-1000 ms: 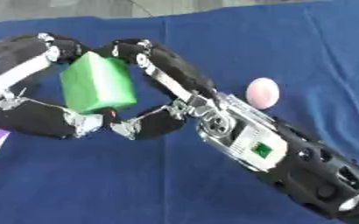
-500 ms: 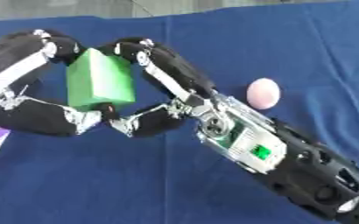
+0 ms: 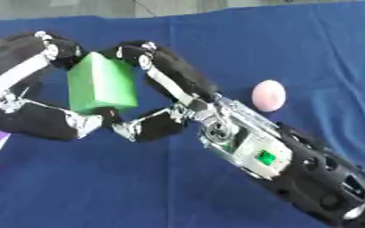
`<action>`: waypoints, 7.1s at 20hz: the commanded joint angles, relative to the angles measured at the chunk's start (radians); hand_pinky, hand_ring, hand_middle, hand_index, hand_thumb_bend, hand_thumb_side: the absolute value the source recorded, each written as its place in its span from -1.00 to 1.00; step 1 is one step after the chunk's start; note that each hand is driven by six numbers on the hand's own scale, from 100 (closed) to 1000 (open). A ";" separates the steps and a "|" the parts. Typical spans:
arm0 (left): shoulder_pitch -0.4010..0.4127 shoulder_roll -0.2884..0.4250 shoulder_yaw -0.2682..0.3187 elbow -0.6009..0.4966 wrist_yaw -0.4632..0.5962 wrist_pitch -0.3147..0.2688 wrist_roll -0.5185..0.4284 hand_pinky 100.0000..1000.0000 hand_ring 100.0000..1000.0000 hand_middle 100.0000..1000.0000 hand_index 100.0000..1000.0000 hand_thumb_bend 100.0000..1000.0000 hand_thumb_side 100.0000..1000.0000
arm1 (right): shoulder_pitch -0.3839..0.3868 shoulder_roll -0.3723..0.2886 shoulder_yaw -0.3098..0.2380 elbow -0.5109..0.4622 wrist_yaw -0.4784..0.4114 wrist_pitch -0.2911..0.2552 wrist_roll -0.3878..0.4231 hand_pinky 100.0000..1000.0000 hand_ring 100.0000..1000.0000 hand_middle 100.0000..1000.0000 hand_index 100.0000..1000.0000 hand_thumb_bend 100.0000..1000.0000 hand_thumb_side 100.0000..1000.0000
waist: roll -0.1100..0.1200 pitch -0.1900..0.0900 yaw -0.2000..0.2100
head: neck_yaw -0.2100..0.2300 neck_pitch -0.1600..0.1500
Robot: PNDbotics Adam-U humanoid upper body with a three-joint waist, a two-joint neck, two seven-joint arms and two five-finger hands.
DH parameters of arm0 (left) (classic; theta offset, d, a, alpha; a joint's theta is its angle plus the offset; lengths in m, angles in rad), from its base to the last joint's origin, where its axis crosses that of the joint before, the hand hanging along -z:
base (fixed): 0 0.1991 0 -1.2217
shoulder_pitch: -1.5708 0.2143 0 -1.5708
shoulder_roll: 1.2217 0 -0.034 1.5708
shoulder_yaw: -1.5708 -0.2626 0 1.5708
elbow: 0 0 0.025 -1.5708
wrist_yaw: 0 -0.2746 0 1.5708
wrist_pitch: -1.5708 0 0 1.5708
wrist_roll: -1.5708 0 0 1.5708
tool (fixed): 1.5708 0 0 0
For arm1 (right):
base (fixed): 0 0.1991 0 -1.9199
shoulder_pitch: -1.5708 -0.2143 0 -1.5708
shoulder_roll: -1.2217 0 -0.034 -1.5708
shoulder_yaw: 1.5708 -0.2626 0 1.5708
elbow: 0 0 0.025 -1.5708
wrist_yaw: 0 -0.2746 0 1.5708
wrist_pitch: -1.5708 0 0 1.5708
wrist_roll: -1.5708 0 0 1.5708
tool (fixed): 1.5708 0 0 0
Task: Pick up the objects with one hand, pass them to the other hand, and then place them into the box on the other side of the table.
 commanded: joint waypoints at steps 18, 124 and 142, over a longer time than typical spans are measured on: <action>-0.010 0.049 0.029 -0.027 -0.031 -0.054 -0.003 0.27 -0.15 -0.36 -0.18 -1.00 -0.72 | 0.004 -0.009 -0.010 0.007 0.179 0.029 0.108 0.65 0.58 0.43 0.90 -0.60 -1.00 | 0.000 -0.022 -0.004 | 0.007 -0.006; 0.640 0.081 0.683 -0.066 0.792 -0.511 1.023 0.67 0.33 0.54 0.73 -0.82 0.80 | 0.426 -0.392 -0.486 0.007 -0.138 -0.227 0.338 0.80 0.78 0.62 0.89 -1.00 -0.67 | -0.085 -0.030 -0.128 | 0.069 -0.006; 0.609 -0.007 0.644 -0.067 0.751 -0.569 0.979 0.65 0.31 0.53 0.72 -0.83 0.80 | 0.482 -0.437 -0.518 0.007 0.015 -0.017 0.290 0.81 0.78 0.58 0.84 -0.79 -0.99 | -0.095 0.013 -0.082 | -0.040 -0.038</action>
